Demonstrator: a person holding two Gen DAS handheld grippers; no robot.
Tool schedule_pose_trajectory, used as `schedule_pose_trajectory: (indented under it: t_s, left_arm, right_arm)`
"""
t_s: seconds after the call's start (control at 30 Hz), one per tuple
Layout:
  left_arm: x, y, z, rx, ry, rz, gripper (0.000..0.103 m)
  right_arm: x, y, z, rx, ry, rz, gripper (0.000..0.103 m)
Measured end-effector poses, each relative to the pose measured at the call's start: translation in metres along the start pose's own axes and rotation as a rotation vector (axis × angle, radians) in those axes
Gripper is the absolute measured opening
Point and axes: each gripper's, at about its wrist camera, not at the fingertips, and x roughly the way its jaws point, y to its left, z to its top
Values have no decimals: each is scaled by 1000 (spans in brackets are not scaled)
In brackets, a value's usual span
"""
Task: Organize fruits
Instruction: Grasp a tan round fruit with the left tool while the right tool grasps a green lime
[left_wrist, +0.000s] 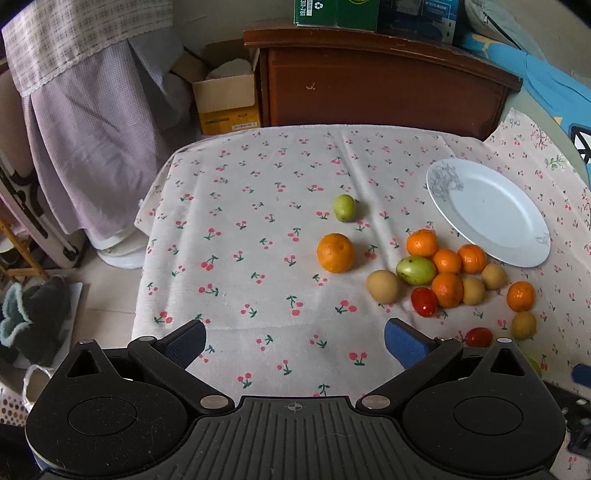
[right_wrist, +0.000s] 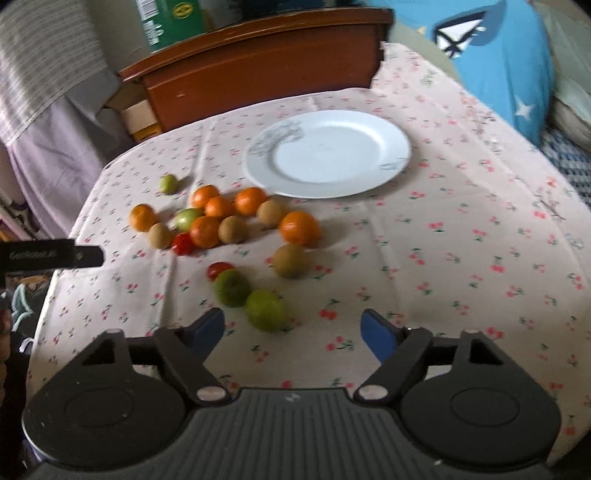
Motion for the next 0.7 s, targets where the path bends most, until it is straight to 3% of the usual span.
schedule_pose_trajectory:
  t_s: [0.13,0.27,0.43,0.53,0.7]
  left_arm:
    - [3,-2,0,-4,-24,-11,101]
    - [7,-7,0,8,-49,-34,101]
    - [18,-15,3,19,-78,-35,99]
    - [27,-17,5,1,-77,-52,95]
    - [40,-20,5,-3,-76,-87,80]
  right_arm:
    - [7,5,-3,-17,8,13,60]
    - [10,6,-4,-19,4,18,53]
    - [16,9,-6,-33,13,22,32]
    - [20,10,-7,-33,19,20,25]
    - [23,11,-7,-24,7,26,25]
